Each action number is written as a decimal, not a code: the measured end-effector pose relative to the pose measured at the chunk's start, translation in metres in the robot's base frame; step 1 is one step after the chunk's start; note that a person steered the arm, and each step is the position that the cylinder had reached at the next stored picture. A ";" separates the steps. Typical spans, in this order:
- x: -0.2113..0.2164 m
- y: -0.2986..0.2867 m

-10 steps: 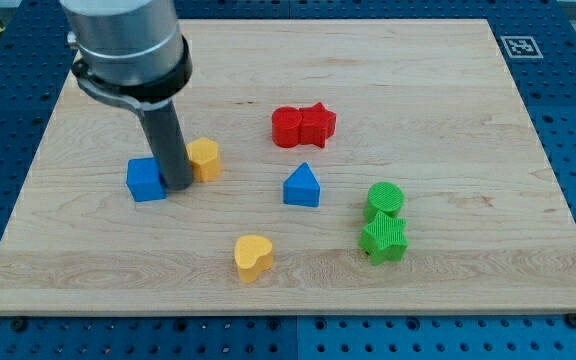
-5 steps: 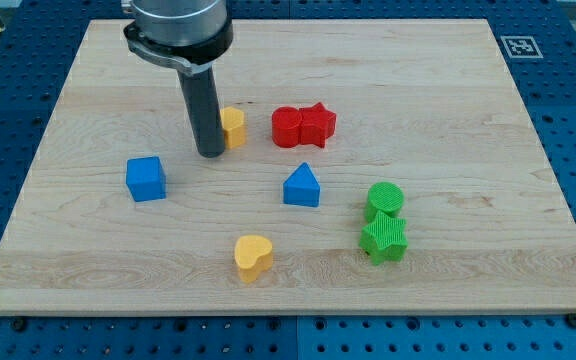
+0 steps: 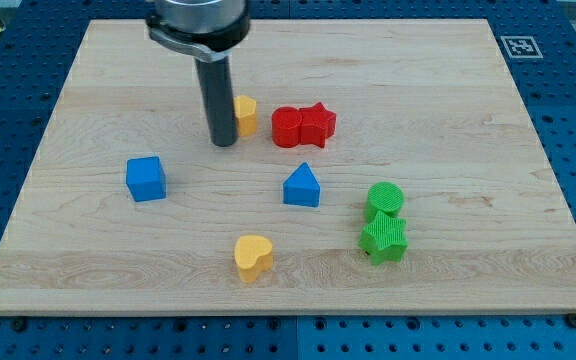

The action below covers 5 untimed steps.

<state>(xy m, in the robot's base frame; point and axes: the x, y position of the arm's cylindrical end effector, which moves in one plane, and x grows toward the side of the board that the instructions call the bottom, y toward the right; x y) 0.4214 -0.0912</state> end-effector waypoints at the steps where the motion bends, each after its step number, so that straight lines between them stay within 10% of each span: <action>1: 0.007 0.000; 2: 0.043 0.019; 5: -0.032 0.024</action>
<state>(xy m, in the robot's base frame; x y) 0.3892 -0.0675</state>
